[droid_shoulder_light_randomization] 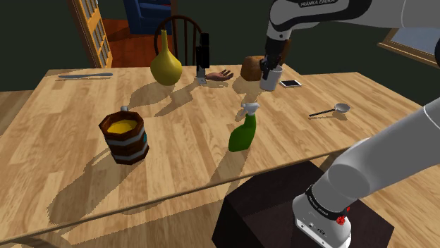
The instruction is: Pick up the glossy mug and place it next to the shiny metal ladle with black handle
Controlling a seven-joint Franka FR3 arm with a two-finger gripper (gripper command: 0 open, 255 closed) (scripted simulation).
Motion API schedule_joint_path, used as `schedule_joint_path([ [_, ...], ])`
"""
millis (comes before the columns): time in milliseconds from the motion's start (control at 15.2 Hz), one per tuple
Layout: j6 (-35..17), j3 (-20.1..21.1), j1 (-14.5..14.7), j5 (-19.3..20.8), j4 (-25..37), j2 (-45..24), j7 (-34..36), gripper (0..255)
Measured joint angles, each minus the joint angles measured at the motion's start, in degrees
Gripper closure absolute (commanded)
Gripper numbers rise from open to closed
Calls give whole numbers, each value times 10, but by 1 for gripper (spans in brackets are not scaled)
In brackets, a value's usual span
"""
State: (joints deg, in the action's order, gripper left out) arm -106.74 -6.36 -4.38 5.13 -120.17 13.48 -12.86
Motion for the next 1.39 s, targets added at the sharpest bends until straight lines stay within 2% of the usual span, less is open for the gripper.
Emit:
schedule_joint_path([
  [726,0,-93,-61,4,69,-58,-154,255],
  [990,-7,-128,-85,-7,110,-104,-217,255],
  [1386,9,-167,-125,-40,203,-182,-305,255],
])
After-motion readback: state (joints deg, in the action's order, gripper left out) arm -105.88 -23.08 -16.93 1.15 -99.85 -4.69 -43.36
